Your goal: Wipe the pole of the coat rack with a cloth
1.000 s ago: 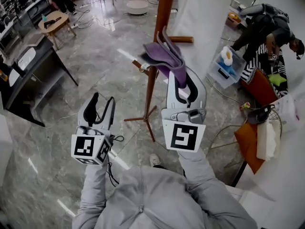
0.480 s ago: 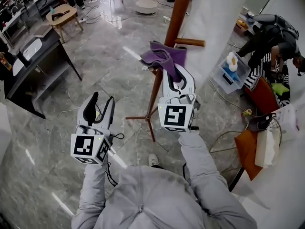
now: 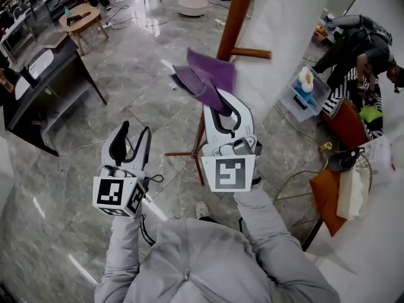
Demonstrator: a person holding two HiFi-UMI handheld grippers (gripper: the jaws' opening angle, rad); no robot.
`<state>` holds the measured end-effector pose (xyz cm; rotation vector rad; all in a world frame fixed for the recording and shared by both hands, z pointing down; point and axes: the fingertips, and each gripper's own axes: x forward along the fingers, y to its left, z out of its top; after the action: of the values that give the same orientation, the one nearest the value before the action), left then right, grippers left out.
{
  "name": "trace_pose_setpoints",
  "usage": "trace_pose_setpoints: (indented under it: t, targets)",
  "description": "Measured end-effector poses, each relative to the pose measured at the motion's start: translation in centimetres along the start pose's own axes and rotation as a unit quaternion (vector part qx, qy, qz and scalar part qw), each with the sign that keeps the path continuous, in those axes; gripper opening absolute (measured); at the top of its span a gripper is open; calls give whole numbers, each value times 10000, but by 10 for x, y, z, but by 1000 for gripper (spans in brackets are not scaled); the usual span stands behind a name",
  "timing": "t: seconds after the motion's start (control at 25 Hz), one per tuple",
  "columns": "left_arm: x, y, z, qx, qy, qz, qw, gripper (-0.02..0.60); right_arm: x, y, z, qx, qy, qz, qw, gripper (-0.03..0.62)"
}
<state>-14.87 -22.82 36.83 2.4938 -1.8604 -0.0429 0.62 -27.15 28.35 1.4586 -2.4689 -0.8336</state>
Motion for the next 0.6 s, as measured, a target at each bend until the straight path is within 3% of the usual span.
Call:
trace_pose_setpoints:
  t: [0.24, 0.6]
  targets:
    - [2, -3, 1, -24, -31, -97, 9999, 230, -10, 10, 30, -39, -383, 8, 9993, 54]
    - [-3, 0, 2, -59, 11, -60, 10000, 230, -35, 38, 61, 511, -790, 330, 9950, 54]
